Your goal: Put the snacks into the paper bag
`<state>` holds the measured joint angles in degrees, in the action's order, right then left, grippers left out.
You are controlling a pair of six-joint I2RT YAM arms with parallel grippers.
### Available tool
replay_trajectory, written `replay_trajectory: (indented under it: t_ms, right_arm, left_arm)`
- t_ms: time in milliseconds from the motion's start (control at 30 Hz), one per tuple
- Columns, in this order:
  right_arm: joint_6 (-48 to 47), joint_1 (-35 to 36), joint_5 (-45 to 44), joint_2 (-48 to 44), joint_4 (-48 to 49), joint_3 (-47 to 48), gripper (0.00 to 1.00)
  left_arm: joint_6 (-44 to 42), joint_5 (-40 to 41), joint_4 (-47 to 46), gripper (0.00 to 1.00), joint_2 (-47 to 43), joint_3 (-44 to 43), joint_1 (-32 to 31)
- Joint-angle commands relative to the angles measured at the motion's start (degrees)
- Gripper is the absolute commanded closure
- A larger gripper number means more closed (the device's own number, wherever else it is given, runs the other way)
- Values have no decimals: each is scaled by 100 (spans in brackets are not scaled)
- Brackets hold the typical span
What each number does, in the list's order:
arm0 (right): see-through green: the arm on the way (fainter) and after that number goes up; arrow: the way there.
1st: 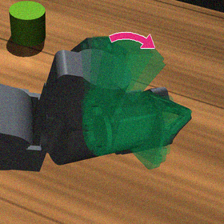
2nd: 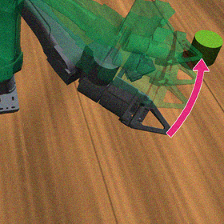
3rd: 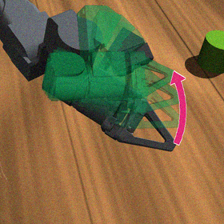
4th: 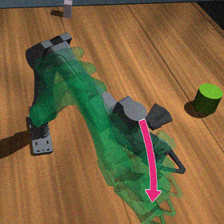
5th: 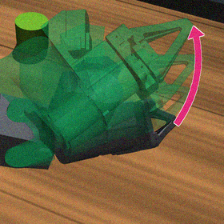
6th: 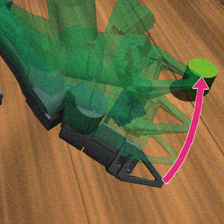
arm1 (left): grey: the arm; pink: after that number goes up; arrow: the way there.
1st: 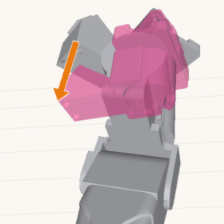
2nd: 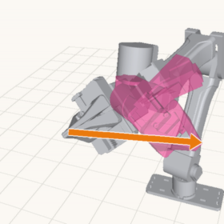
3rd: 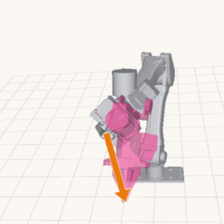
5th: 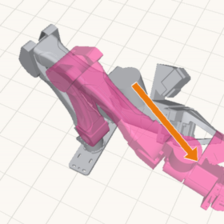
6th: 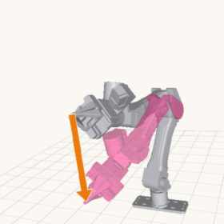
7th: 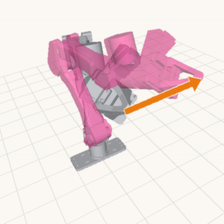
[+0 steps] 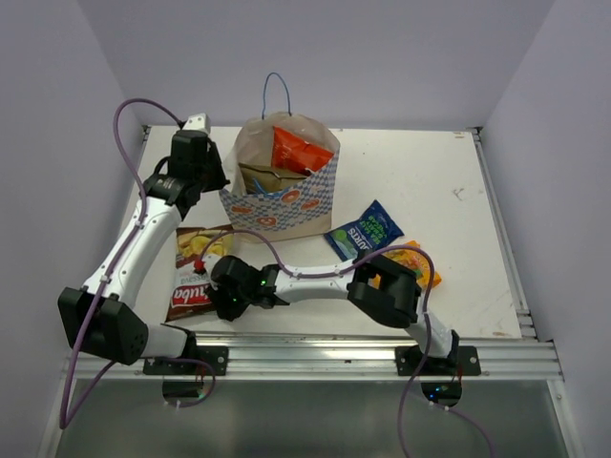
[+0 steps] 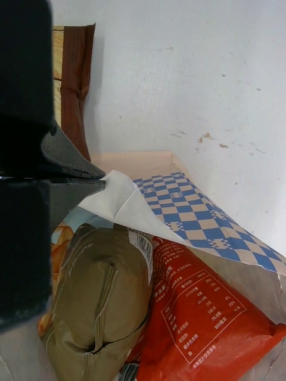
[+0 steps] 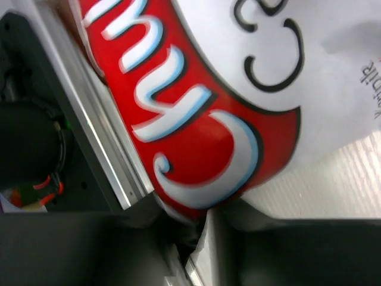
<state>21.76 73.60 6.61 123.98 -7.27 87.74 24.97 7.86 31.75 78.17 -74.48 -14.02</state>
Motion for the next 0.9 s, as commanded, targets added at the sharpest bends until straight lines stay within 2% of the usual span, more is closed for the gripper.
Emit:
replay_trajectory:
  t_ms: [0,67,100,233,333,467,533,567,667,767,833,867]
  right_arm:
    - [57,14,-405,-146,-81,296,80]
    - [-101,14,-572,-409,-283,200,97]
    - [-154,14,-643,-506,-345,103,100]
    - [-356,14,-925,-1042,-494,-214,100]
    - [-566,66,-1292,-1472,-1126,-170,100]
    - [-533,128,-2119,-2849,-2144,-302,100]
    - [-384,137,-2435,-3282,-2619,-145,100]
    - [-331,137,-2689,-3449,-3161,-31,100]
    - [-225,172,-2972,-3951,-4260,698,100]
    - [-154,189,-2921,-4066,-5236,1910,100]
    - [-216,207,-2850,-3909,-5678,3060,100]
    - [-407,207,-2789,-3595,-6359,4291,100]
  left_arm:
    - [69,-161,86,100,-153,162,-57]
    - [87,-223,42,100,-162,179,-57]
    - [87,-249,25,100,-162,188,-66]
    - [96,-285,-28,100,-197,241,-66]
    - [96,-293,-28,100,-267,241,-66]
    - [131,-320,-90,100,-311,328,-66]
    - [148,-355,-125,100,-311,381,-66]
    - [148,-355,-134,100,-311,399,-66]
    - [140,-338,-151,100,-329,399,-66]
    - [96,-311,-195,100,-320,381,-66]
    - [87,-250,-213,100,-329,364,-66]
    - [113,-171,-213,100,-329,329,-66]
